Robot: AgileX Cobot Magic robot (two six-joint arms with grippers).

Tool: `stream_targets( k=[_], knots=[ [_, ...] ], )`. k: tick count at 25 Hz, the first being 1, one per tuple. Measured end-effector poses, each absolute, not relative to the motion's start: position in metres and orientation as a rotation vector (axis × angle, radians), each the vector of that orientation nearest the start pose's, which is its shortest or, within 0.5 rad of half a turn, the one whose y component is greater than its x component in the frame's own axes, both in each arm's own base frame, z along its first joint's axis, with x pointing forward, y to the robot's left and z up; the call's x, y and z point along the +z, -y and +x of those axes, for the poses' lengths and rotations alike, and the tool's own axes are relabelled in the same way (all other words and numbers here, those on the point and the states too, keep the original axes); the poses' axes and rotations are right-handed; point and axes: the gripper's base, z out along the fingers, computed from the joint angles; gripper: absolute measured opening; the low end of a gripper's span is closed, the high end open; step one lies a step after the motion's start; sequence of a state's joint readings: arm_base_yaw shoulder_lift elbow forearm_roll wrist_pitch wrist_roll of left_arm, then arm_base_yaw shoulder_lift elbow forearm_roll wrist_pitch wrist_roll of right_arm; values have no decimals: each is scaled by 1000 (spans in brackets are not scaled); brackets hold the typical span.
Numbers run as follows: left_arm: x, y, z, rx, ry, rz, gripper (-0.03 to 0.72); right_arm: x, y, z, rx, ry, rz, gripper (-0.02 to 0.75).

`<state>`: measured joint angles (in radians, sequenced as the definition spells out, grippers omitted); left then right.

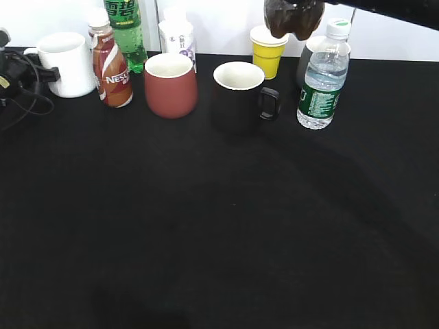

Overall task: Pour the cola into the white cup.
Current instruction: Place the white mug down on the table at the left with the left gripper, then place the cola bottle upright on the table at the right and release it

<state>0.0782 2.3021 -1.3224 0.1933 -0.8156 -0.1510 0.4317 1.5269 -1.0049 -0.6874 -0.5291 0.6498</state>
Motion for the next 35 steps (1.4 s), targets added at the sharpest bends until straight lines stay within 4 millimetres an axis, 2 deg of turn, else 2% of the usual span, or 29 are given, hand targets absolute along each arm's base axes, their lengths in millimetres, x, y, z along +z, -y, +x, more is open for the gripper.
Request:
stream_targets(
  k=[2,5,9,11,15,17,19,21,24,26,29,35],
  knots=[
    [126,-24,474,-68,-1669,30,330,320,-172,305,618,-1512,-570,385],
    [136,-23,456,-72,-1681,28,339,320,-172,305,618,-1512,-570,385],
    [133,-21,430,-80,-1727,24,339,320,-172,305,617,-1513,-570,385],
    [149,-19,406,-80,-1731,24,339,325,-171,302,611,-1505,-566,385],
    [194,-13,338,-78,-1693,30,339,341,-154,292,487,-1577,-522,385],
    [209,-10,304,-76,-1670,32,339,349,-142,291,449,-1568,-493,385],
    [225,-8,279,-72,-1624,41,339,351,-121,299,396,-1575,-437,385],
    [238,-4,262,-66,-1588,93,339,352,-91,309,325,-1580,-359,385],
    [249,-2,253,-81,-1591,105,339,353,-49,320,226,-1552,-283,385],
    [249,1,251,-109,-1595,128,339,339,-33,335,184,-1564,-259,385],
    [248,5,251,-130,-1605,186,339,308,-24,361,167,-1552,-222,385],
    [248,6,250,-131,-1606,189,338,222,-14,405,132,-1549,-90,385]
  ],
)
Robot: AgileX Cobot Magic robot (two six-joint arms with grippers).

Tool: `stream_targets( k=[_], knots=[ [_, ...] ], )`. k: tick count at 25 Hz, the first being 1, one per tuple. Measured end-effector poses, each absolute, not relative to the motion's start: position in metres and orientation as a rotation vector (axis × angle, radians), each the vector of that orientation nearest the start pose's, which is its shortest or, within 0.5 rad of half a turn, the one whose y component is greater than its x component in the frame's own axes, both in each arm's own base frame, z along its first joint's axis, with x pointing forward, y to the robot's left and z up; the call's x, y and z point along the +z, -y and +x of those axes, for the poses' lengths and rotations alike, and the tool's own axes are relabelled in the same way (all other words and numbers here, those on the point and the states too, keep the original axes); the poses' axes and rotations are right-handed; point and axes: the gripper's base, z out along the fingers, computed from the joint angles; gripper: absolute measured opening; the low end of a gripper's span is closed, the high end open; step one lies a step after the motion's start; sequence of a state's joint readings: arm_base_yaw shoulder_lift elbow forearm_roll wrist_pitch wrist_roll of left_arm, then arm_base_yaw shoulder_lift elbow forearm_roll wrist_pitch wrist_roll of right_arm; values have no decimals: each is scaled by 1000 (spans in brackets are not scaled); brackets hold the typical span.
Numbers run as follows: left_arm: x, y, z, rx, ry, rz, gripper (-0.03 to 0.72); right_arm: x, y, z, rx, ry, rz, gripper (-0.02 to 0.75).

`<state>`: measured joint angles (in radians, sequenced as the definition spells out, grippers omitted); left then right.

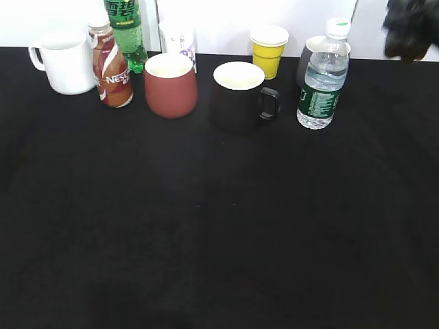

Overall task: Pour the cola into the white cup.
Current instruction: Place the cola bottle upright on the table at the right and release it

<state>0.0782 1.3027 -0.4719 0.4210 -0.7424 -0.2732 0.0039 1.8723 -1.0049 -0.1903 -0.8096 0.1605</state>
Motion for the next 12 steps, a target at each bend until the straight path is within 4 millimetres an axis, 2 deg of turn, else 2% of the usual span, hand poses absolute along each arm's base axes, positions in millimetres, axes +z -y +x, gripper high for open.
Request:
stream_targets(
  k=[5,8,10,12],
  knots=[
    [248,6,250,-133,-1603,189,338,164,-6,418,74,-1428,-11,385],
    [248,6,250,-134,-1603,189,336,121,-5,420,71,-1507,5,385],
    [248,6,250,-134,-1603,190,335,107,-3,426,62,-1518,27,384],
    [248,6,250,-134,-1603,191,335,106,-3,434,61,-1501,25,384]
  ],
)
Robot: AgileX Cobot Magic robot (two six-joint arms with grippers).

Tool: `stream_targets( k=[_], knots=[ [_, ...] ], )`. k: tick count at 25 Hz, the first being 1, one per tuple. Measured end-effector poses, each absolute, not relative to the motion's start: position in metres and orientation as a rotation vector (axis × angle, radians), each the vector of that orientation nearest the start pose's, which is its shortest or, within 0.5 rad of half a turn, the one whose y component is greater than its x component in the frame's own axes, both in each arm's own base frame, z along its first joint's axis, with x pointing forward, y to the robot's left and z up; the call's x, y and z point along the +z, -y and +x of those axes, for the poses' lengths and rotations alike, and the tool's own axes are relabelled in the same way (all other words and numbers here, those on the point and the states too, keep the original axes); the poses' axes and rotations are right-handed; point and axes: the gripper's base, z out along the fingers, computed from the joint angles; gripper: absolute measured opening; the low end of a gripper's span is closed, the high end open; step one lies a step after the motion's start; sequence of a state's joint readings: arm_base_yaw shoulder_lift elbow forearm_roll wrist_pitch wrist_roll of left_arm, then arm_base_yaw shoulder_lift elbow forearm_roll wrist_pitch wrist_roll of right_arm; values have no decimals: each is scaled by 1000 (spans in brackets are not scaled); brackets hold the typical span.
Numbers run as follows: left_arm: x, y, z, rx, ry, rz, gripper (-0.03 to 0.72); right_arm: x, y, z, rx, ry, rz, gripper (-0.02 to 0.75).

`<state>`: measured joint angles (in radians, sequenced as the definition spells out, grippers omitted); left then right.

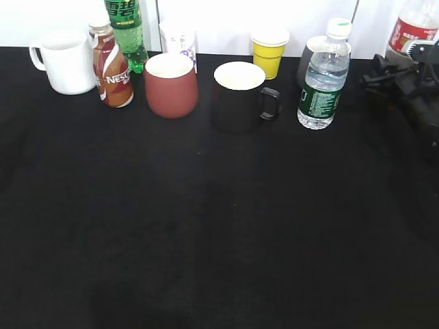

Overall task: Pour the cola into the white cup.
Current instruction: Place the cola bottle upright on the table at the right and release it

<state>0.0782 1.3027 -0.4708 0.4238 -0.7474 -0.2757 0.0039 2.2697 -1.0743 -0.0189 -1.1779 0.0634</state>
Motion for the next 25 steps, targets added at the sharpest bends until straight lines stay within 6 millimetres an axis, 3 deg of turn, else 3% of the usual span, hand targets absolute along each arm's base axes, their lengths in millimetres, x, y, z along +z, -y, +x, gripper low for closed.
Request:
stream_targets(
  k=[3,8,11,16,19,21,23,25],
  knots=[
    [248,6,250,-134,-1602,191,335,105,-4,435,65,-1500,17,384],
    [248,6,250,-135,-1602,191,335,107,-7,435,79,-1482,-21,575],
    [248,6,250,-135,-1601,191,325,110,-7,429,81,-1481,-22,587],
    [248,6,250,-136,-1597,192,323,99,-8,404,85,-1565,-25,589],
    [248,6,250,-136,-1596,192,323,116,-8,380,85,-1576,-25,589],
    [248,5,249,-140,-1620,172,323,141,-9,365,95,-1616,-38,588],
    [245,2,244,-107,-1721,140,323,165,-13,355,133,-1779,-75,588],
    [234,-5,236,-32,-1901,99,323,175,-9,338,88,-2038,-53,588]
  ],
)
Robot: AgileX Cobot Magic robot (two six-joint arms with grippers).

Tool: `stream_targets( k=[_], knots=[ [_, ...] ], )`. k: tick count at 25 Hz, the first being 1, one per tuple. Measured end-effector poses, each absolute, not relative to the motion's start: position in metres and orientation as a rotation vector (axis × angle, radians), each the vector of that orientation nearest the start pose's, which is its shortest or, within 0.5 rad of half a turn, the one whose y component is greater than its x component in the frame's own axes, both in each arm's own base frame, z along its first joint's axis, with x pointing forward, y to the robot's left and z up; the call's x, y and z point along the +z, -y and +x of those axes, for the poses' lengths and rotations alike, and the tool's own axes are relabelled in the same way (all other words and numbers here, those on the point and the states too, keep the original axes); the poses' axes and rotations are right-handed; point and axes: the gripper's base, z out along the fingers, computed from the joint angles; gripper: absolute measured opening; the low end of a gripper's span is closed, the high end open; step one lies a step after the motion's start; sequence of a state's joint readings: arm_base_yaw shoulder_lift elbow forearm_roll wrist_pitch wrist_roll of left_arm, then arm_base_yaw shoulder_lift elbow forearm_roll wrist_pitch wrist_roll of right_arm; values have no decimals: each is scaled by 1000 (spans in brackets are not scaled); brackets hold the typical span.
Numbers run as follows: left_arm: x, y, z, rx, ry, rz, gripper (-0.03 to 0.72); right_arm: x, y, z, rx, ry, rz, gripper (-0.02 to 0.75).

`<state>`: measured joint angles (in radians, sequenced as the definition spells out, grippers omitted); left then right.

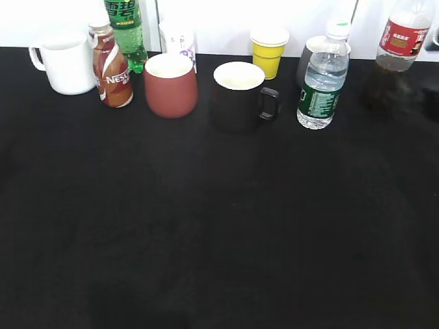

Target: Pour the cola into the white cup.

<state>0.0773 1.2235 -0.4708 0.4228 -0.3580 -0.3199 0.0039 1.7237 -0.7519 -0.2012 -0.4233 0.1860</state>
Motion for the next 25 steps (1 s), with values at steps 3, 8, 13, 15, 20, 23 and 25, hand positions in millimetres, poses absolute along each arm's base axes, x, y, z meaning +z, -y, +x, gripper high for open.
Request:
stream_targets(
  k=[3,8,13,15,20,23,25],
  knots=[
    [217,-1,225,-7,-2152,18,323,184,-8,305,36,-2374,50,588],
    [204,30,197,-49,-2595,-31,323,229,-55,268,55,-2604,-70,539],
    [281,33,160,-82,-2685,77,323,267,-68,231,124,-2704,-164,523],
    [301,29,128,-117,-2633,132,323,294,-61,203,150,-2660,-164,522],
    [330,8,37,-152,-2356,135,353,361,-30,100,227,-2311,-175,523],
    [329,0,4,-170,-2203,137,418,345,-13,41,225,-2198,-215,559],
    [311,0,5,-146,-2238,177,424,321,-6,18,218,-2149,-242,569]
  ],
)
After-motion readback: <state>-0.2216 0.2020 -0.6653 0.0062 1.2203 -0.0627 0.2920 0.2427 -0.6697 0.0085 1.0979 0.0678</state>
